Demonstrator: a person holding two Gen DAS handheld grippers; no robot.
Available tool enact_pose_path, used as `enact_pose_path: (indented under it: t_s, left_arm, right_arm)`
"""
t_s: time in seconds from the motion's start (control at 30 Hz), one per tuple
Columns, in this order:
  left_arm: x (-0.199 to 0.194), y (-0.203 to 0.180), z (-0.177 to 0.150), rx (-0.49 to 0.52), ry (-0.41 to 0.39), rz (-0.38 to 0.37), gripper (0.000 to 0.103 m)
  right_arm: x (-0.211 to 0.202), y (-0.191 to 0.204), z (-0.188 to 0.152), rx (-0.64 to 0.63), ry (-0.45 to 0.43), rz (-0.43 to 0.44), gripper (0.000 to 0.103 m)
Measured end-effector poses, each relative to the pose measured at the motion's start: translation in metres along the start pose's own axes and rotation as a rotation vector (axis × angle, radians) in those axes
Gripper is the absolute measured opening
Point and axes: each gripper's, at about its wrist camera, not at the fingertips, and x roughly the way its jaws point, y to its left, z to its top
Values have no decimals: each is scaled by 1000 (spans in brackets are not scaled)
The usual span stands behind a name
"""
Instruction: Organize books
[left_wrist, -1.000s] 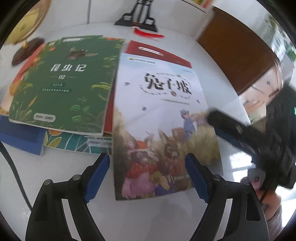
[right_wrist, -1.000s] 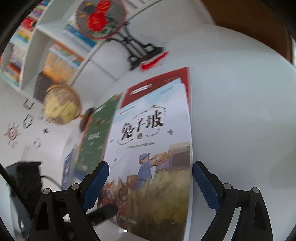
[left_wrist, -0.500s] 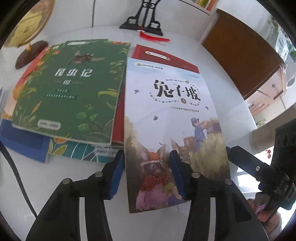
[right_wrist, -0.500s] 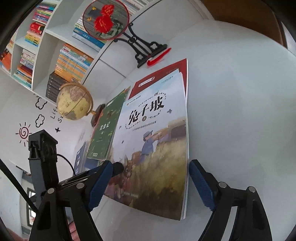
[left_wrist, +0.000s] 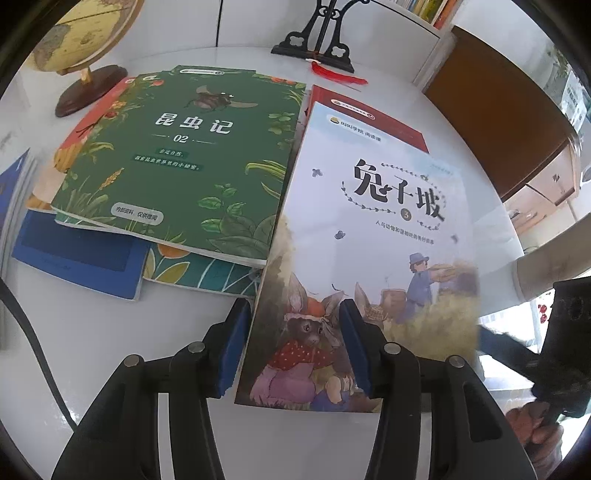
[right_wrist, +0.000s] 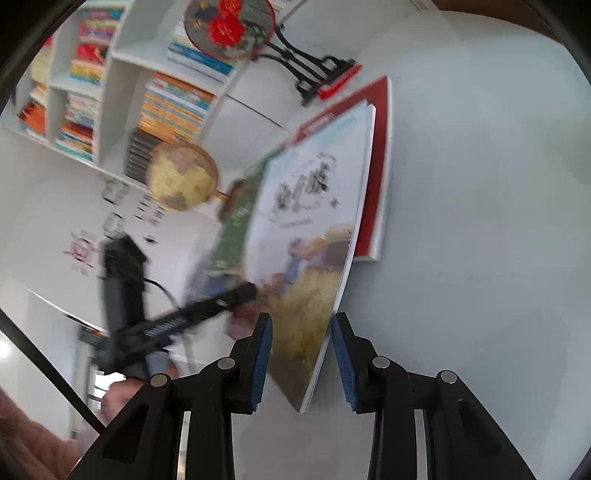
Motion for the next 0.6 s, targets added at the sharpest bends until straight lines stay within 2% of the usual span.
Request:
enact_pose_path:
  t_s: [0.07, 0.1, 0.17, 0.3, 0.33, 0.43, 0.47, 0.6]
  left_arm:
    - [0, 0, -1, 0, -1, -3, 47]
    - [-1, -1, -1, 7, -2, 2, 47]
    - [-1, -1, -2, 5, -4, 5, 47]
    - [-1, 0, -2, 11, -7, -4, 47]
    - [-1, 0, -2, 12, -6, -3, 47]
    - [-1, 1, -2, 9, -5, -7, 47]
    - [-2, 0, -2, 10, -6, -6, 47]
    - [-2, 0, -3, 6, -10, -1, 47]
  right_arm:
    - [-5, 0, 2, 17, -32, 98, 34]
    - [-6, 2, 3, 14, -45, 91, 34]
    - [0, 3, 6, -8, -26, -6, 34]
    - [6, -2, 9, -4, -12, -56, 31]
    - [11, -1, 10, -16, -2, -129, 29]
    - [15, 6, 14, -60, -18, -197, 31]
    - [16, 5, 17, -55, -31, -206, 31]
    - [18, -3, 24, -1, -38, -150, 32]
